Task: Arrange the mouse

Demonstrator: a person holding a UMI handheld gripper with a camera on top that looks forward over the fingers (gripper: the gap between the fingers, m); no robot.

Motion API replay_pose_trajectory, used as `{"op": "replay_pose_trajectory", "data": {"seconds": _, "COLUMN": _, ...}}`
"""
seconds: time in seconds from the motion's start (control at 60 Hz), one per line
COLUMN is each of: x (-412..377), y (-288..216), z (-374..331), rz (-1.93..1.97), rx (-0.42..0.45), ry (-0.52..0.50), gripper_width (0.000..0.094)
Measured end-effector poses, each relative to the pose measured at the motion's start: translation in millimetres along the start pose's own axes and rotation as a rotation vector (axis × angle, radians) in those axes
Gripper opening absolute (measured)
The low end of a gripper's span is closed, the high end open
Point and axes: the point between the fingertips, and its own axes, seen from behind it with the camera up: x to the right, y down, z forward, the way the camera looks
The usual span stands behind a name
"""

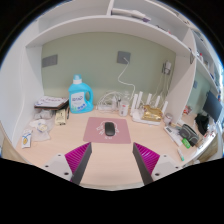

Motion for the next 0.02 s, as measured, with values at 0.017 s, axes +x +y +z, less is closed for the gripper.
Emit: {"op": "replay_pose_trajectory", "data": {"seconds": 0.017, "x": 0.1, "y": 0.8, "z": -1.2, "rz": 0.002, "rx": 0.000, "ry": 0.000, "gripper_width": 0.0851}}
